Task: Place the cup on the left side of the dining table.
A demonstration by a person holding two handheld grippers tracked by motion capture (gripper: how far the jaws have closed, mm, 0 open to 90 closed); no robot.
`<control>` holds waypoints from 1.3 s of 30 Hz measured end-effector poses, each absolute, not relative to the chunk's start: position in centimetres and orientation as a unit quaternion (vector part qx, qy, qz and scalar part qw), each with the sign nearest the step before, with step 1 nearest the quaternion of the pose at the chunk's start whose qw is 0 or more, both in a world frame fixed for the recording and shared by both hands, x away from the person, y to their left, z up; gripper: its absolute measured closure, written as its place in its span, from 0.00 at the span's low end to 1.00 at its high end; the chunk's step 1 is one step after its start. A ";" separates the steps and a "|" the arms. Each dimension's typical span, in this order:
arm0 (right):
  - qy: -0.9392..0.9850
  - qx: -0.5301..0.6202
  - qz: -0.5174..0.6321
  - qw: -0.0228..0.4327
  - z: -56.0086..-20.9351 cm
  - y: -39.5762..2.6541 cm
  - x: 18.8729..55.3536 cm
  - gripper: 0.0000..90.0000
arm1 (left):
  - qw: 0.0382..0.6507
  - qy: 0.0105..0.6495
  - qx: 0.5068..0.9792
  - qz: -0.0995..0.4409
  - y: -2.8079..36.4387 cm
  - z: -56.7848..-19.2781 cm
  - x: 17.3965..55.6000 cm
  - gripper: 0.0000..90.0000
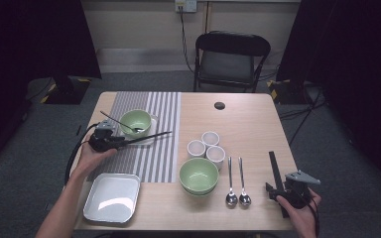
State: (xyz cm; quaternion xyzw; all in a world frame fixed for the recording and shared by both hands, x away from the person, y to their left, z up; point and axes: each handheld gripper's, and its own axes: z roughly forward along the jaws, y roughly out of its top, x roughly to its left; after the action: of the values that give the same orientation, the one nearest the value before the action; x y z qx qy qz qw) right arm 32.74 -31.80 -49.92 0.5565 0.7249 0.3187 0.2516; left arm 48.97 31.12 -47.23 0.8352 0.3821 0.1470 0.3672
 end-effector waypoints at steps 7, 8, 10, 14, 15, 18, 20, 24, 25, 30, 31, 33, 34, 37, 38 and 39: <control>0.725 0.556 0.319 0.252 -49.9 -31.8 32.7 0.19 | 0.370 0.386 0.832 0.149 31.4 -47.3 48.9 0.81; 0.725 0.557 0.319 0.252 -49.9 -31.8 32.7 0.19 | 0.370 0.386 0.832 0.150 31.5 -47.2 48.9 0.81; 0.725 0.557 0.319 0.252 -49.9 -31.8 32.7 0.19 | 0.369 0.385 0.832 0.150 31.5 -47.3 48.9 0.81; 0.725 0.557 0.319 0.252 -49.9 -31.8 32.7 0.19 | 0.367 0.387 0.832 0.150 31.5 -47.2 48.9 0.81; 0.725 0.557 0.319 0.252 -49.9 -31.8 32.7 0.19 | 0.366 0.388 0.832 0.152 31.6 -47.2 48.9 0.81; 0.725 0.557 0.319 0.252 -49.9 -31.8 32.7 0.19 | 0.369 0.392 0.829 0.151 31.9 -47.2 48.9 0.81; 0.725 0.557 0.319 0.252 -49.9 -31.8 32.7 0.19 | 0.366 0.395 0.828 0.155 32.0 -47.1 48.9 0.81; 0.725 0.557 0.319 0.252 -49.9 -31.8 32.7 0.19 | 0.366 0.393 0.829 0.156 32.3 -47.1 49.0 0.80; 0.725 0.557 0.319 0.252 -49.9 -31.8 32.7 0.19 | 0.365 0.392 0.830 0.156 32.3 -47.1 49.0 0.80; 0.725 0.557 0.319 0.252 -49.9 -31.8 32.7 0.19 | 0.362 0.393 0.829 0.164 32.3 -47.1 49.1 0.79; 0.725 0.557 0.319 0.252 -49.9 -31.8 32.7 0.19 | 0.361 0.395 0.828 0.166 32.2 -47.1 49.1 0.78; 0.725 0.557 0.319 0.252 -49.9 -31.8 32.7 0.19 | 0.361 0.397 0.827 0.164 32.1 -47.2 49.0 0.77; 0.725 0.557 0.319 0.252 -49.9 -31.8 32.7 0.19 | 0.363 0.398 0.827 0.163 32.1 -47.2 49.1 0.77; 0.725 0.557 0.319 0.252 -49.9 -31.8 32.7 0.19 | 0.362 0.398 0.827 0.161 32.1 -47.3 49.2 0.72; 0.725 0.557 0.319 0.252 -49.9 -31.8 32.7 0.19 | 0.363 0.400 0.826 0.160 32.0 -47.4 49.2 0.72; 0.725 0.557 0.319 0.252 -49.9 -31.8 32.7 0.19 | 0.364 0.402 0.825 0.158 32.0 -47.4 49.2 0.72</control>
State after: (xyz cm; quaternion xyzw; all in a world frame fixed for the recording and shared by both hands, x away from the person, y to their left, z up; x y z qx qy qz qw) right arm 32.74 -31.78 -49.92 0.5567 0.7248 0.3186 0.2516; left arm 49.20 32.01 -47.37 0.8252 0.4025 0.1576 0.3635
